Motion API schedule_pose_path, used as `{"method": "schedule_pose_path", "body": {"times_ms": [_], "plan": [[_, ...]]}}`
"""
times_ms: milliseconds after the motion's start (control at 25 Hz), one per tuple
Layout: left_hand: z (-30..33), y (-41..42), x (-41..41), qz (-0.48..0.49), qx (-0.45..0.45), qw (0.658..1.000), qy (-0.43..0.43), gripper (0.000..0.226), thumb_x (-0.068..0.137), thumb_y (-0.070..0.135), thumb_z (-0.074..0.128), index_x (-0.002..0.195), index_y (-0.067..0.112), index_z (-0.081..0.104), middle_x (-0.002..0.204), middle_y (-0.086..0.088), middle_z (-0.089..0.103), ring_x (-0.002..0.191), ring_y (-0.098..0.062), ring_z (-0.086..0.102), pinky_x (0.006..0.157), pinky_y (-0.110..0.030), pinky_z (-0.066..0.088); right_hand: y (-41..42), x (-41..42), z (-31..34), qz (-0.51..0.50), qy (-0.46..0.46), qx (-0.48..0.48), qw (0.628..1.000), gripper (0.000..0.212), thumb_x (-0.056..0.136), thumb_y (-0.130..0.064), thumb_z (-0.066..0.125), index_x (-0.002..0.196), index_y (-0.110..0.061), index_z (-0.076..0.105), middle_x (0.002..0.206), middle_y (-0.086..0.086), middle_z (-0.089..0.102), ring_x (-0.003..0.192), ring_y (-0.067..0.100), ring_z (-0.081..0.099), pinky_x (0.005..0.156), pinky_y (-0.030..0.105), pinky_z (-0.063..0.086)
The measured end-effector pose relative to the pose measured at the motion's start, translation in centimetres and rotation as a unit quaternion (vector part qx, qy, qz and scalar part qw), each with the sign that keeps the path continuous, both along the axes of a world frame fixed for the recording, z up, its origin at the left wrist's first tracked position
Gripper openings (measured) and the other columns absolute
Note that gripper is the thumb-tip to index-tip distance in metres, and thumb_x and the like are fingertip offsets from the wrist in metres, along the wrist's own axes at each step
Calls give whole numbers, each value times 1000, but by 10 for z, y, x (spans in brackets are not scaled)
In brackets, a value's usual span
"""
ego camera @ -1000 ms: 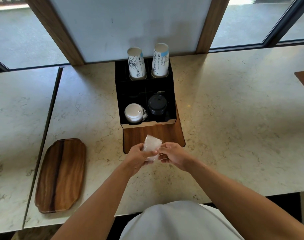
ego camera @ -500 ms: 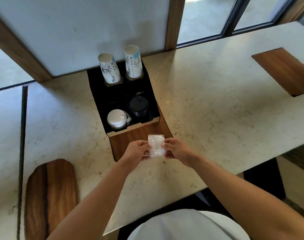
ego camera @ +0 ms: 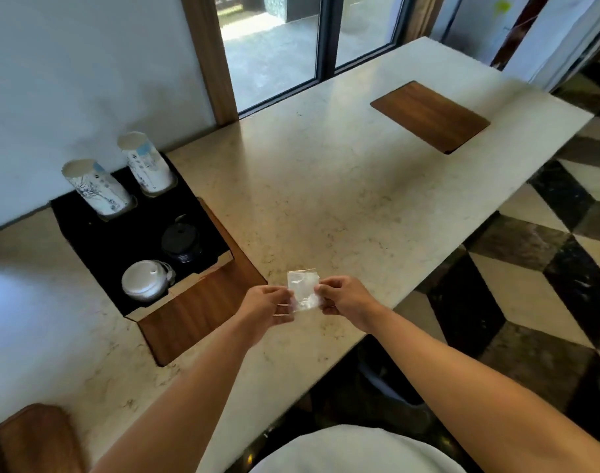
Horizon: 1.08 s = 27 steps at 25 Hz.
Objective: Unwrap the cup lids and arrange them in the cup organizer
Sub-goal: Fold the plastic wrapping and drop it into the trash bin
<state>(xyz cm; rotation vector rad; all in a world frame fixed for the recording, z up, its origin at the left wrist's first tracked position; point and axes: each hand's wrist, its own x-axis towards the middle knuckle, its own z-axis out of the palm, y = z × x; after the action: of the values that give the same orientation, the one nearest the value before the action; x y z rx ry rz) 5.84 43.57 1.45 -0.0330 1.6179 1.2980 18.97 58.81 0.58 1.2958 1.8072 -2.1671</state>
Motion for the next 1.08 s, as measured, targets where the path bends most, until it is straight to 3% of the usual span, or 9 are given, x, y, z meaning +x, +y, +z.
{"method": "schedule_pose_path", "body": {"times_ms": [160, 360, 520, 680, 880, 1080], "plan": [[11, 51, 43, -53, 6, 999, 5, 13, 95, 1, 64, 105, -7, 67, 88, -22, 67, 75, -31, 64, 79, -47, 58, 34, 56, -2, -59, 8, 6, 998, 4, 98, -16, 70, 98, -18, 72, 81, 2, 73, 68, 12, 66, 68, 28, 60], [18, 111, 104, -125, -8, 992, 34, 16, 96, 0, 62, 109, -8, 64, 83, -17, 65, 67, -27, 62, 67, -38, 58, 71, 130, -9, -131, 23, -14, 991, 8, 100, -15, 67, 96, -16, 74, 71, -5, 74, 60, 5, 67, 59, 22, 56], [18, 149, 149, -174, -23, 983, 63, 13, 96, 1, 62, 106, -6, 66, 88, -17, 68, 70, -27, 66, 65, -36, 60, 94, 183, -12, -169, 34, -12, 985, 8, 100, -19, 67, 103, -18, 74, 78, -6, 76, 66, 3, 71, 61, 20, 56], [13, 179, 179, -188, -45, 979, 67, 6, 95, 5, 65, 97, 0, 69, 83, -13, 75, 68, -23, 73, 59, -31, 60, 108, 221, -16, -214, 37, -27, 976, 9, 100, -20, 67, 105, -17, 73, 90, 2, 78, 79, 13, 73, 73, 31, 58], [4, 217, 211, -236, -70, 964, 103, 4, 90, 8, 73, 87, 9, 72, 77, -12, 74, 63, -21, 74, 55, -30, 60, 120, 260, -21, -283, 22, -29, 958, 12, 99, -22, 68, 109, -19, 73, 92, -1, 78, 78, 9, 73, 68, 25, 57], [0, 245, 234, -336, -58, 933, 114, 19, 84, 10, 81, 101, 10, 73, 96, -13, 72, 87, -28, 74, 59, -30, 61, 121, 289, -26, -354, 0, -28, 935, 16, 99, -22, 68, 114, -18, 71, 108, 6, 77, 95, 19, 74, 70, 27, 59]]}}
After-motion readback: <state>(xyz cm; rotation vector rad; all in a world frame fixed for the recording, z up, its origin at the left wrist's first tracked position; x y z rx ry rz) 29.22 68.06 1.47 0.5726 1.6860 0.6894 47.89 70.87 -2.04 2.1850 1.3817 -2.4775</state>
